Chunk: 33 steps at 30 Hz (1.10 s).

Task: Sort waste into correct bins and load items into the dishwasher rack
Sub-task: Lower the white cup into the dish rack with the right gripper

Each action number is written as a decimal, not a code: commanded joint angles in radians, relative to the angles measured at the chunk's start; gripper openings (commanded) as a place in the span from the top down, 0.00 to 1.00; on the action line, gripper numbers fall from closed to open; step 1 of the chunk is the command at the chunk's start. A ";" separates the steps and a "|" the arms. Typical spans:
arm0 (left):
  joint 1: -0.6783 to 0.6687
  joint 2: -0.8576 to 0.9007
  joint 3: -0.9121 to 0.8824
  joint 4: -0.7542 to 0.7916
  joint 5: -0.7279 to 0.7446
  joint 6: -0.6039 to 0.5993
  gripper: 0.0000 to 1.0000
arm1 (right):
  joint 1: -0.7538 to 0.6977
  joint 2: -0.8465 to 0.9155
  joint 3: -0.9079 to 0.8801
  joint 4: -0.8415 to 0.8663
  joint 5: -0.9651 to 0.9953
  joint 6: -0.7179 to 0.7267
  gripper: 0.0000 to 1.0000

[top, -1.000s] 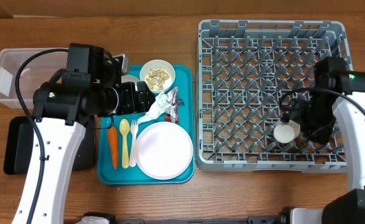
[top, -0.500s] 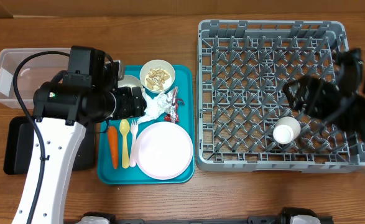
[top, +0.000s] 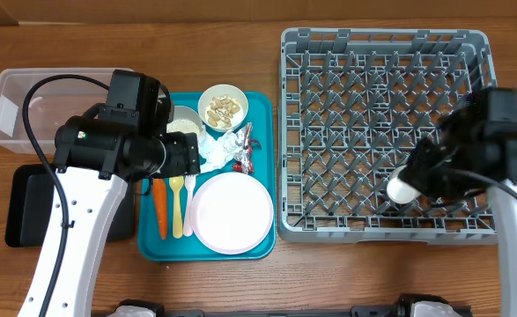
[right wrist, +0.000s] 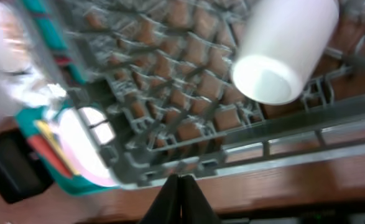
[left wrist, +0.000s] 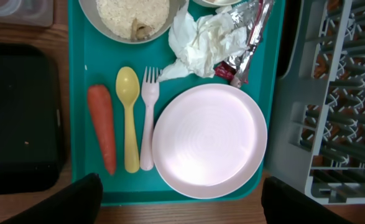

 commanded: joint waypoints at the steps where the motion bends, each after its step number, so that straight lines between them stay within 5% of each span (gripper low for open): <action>1: -0.001 -0.003 0.021 -0.001 -0.021 -0.014 0.15 | 0.004 0.027 -0.115 0.050 0.054 0.063 0.96; 15: -0.001 -0.003 0.021 0.006 -0.022 -0.014 0.12 | 0.003 0.100 -0.240 0.261 0.357 0.303 0.96; 24: -0.001 -0.003 0.021 0.037 -0.029 -0.013 0.09 | -0.005 0.090 -0.152 0.337 0.392 0.301 0.96; 31: -0.001 -0.003 0.021 0.089 -0.088 -0.013 0.06 | -0.003 0.028 0.040 0.257 0.364 0.211 0.82; 33: -0.002 -0.003 0.021 0.091 -0.075 -0.009 0.13 | -0.003 0.002 0.064 0.237 0.323 0.164 0.76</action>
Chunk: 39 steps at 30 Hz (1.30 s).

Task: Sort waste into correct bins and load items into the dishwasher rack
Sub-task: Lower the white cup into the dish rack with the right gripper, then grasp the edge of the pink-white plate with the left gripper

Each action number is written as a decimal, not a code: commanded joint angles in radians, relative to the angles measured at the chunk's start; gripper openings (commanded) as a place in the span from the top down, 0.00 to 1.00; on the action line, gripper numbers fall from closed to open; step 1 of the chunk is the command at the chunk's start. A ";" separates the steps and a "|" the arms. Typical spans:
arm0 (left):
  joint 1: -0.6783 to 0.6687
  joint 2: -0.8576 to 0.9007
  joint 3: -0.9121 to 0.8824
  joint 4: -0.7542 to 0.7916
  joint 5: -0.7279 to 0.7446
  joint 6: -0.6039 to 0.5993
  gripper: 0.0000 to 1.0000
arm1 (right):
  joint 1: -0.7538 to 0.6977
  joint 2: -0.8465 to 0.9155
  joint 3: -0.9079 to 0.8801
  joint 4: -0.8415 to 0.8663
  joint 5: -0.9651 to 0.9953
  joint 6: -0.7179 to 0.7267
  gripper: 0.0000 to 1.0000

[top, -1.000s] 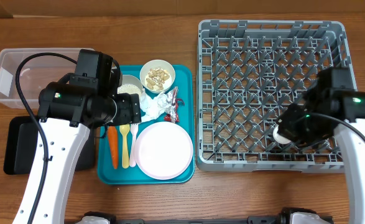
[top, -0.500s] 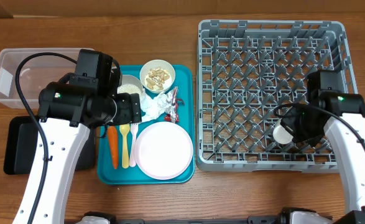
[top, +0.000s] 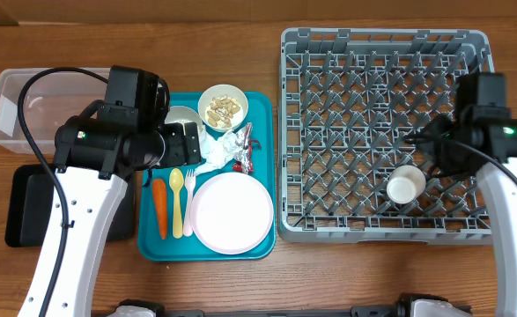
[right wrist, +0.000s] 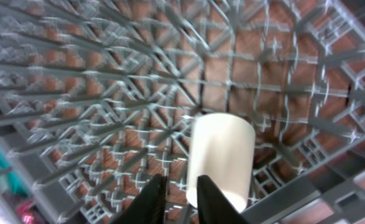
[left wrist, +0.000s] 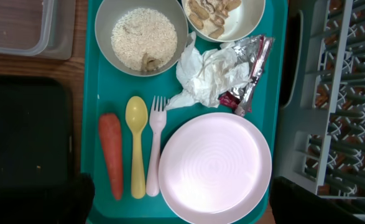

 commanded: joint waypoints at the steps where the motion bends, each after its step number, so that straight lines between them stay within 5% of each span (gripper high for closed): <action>1: -0.002 -0.003 0.021 -0.003 -0.006 0.007 0.16 | -0.001 -0.073 0.055 -0.024 -0.072 -0.098 0.74; 16: -0.007 -0.003 -0.219 -0.154 0.027 -0.047 0.20 | -0.001 -0.121 0.054 -0.128 -0.492 -0.389 0.57; 23: -0.016 -0.003 -0.357 -0.033 0.077 -0.051 0.27 | -0.001 -0.121 0.054 -0.128 -0.613 -0.481 0.56; 27: -0.019 -0.003 -0.464 0.101 0.113 -0.073 0.40 | -0.001 -0.121 0.053 -0.133 -0.620 -0.489 0.56; 39: -0.037 -0.003 -0.679 0.387 0.079 -0.113 0.43 | -0.001 -0.121 0.053 -0.139 -0.620 -0.489 0.56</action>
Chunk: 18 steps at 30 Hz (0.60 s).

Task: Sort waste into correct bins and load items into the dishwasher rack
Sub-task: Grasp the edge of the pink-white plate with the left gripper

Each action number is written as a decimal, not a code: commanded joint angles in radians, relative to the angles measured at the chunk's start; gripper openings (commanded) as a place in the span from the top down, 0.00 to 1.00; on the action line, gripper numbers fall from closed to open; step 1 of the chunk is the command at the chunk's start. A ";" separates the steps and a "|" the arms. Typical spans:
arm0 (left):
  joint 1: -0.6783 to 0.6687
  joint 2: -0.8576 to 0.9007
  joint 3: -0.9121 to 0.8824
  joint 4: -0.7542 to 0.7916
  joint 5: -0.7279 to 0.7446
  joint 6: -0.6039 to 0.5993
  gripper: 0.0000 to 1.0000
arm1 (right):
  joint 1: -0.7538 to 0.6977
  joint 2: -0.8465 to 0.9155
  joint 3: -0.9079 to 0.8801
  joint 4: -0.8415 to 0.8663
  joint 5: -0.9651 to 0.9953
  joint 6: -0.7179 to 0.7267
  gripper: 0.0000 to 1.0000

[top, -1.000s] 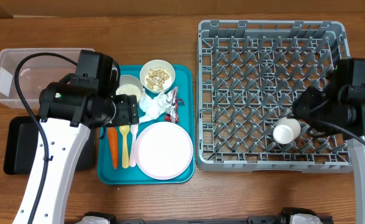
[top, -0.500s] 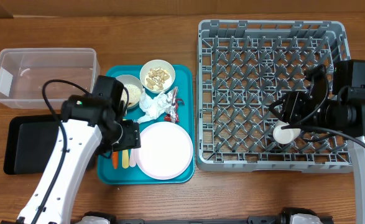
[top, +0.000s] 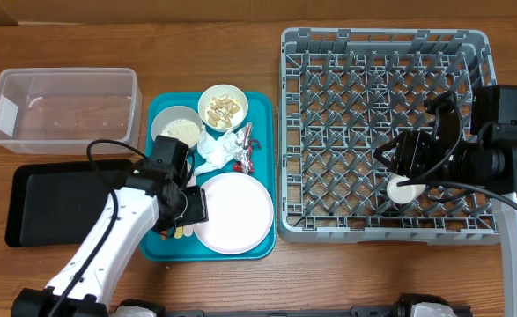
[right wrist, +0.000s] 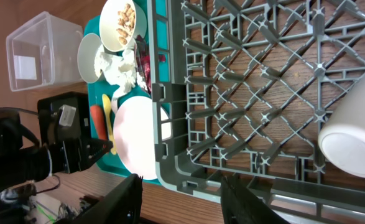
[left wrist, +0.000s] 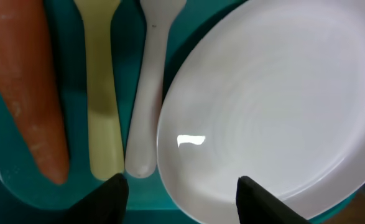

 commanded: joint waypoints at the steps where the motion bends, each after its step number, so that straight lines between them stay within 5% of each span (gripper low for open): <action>1: -0.004 -0.003 -0.036 0.054 -0.014 -0.021 0.44 | -0.001 -0.008 0.020 0.002 -0.014 -0.011 0.56; 18: -0.004 -0.003 -0.138 0.223 -0.015 -0.024 0.56 | -0.001 -0.008 0.019 0.002 -0.014 -0.011 0.55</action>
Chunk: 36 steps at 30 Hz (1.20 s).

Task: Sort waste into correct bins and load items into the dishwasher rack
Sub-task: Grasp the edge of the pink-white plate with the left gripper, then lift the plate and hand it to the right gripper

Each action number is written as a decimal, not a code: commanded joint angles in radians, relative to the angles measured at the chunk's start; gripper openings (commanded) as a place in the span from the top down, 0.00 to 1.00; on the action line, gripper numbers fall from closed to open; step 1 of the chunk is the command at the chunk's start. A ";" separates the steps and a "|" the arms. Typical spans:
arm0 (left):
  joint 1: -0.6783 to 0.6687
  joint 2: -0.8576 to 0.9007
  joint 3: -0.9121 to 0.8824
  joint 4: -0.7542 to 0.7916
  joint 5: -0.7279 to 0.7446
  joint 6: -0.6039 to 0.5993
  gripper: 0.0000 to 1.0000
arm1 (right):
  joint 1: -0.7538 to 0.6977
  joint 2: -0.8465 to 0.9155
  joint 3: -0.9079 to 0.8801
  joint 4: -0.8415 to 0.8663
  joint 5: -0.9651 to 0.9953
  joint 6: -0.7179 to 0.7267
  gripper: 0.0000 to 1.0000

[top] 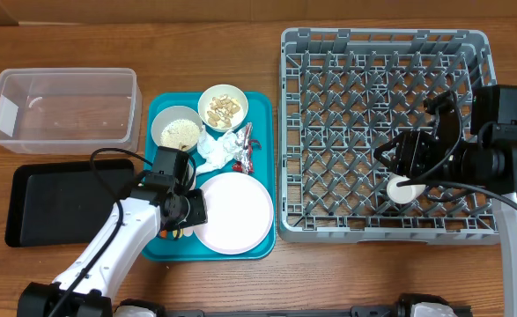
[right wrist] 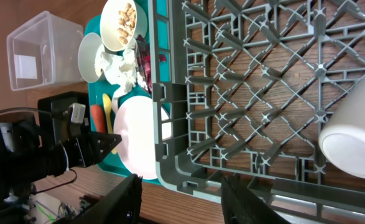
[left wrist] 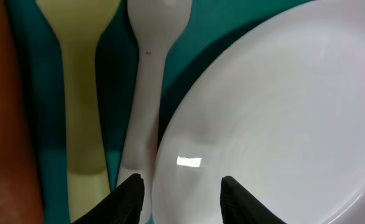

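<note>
A pale pink plate (top: 236, 211) lies on the teal tray (top: 262, 167), with a white fork (left wrist: 146, 93), a yellow spoon (left wrist: 83, 93) and a carrot (left wrist: 2, 124) to its left. My left gripper (left wrist: 181, 200) hangs low and open, one finger over the fork handle and the other over the plate's left edge. A white cup (top: 402, 189) lies in the front right of the grey dishwasher rack (top: 381, 53). My right gripper (right wrist: 181, 202) is open above the rack, apart from the cup (right wrist: 356, 134).
At the tray's back are a rice bowl (top: 177, 130), a peanut bowl (top: 222, 106), a crumpled napkin (top: 216, 147) and a foil wrapper (top: 244, 145). A clear bin (top: 64, 110) stands at the far left, with a black bin (top: 51, 204) in front of it.
My left gripper has come a little lower and closer to the fork handle and the plate's left edge, still open. The right arm and the cup have not moved.
My left gripper first hung high over the tray, while my right gripper, fingers together, was over the cup in the rack's front right. Later the left gripper was low at the plate's left edge and the right gripper stood open, back from the cup. Both remain so.
</note>
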 commanded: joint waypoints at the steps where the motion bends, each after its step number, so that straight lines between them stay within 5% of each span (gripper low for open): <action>1: -0.004 -0.003 -0.011 0.014 -0.014 -0.014 0.59 | -0.001 -0.008 0.019 0.002 -0.012 -0.008 0.55; 3: -0.004 -0.003 -0.011 0.019 -0.014 -0.014 0.66 | -0.001 -0.008 0.019 0.002 -0.012 -0.008 0.55; 15: -0.004 -0.003 -0.063 0.026 -0.013 -0.013 0.64 | -0.001 -0.008 0.019 0.002 -0.012 -0.008 0.55; 20: -0.004 -0.003 -0.076 0.061 -0.006 -0.013 0.77 | -0.001 -0.008 0.019 0.004 -0.012 -0.008 0.55; 23: -0.004 -0.003 -0.076 0.082 0.018 -0.014 0.95 | -0.001 -0.008 0.019 0.005 -0.012 -0.008 0.55; 27: -0.003 -0.003 -0.063 0.082 0.083 -0.014 0.96 | -0.001 -0.008 0.019 0.004 -0.012 -0.008 0.55; 36: 0.002 -0.003 0.220 -0.248 -0.043 0.004 0.96 | 0.000 -0.010 0.019 -0.030 -0.016 -0.089 0.55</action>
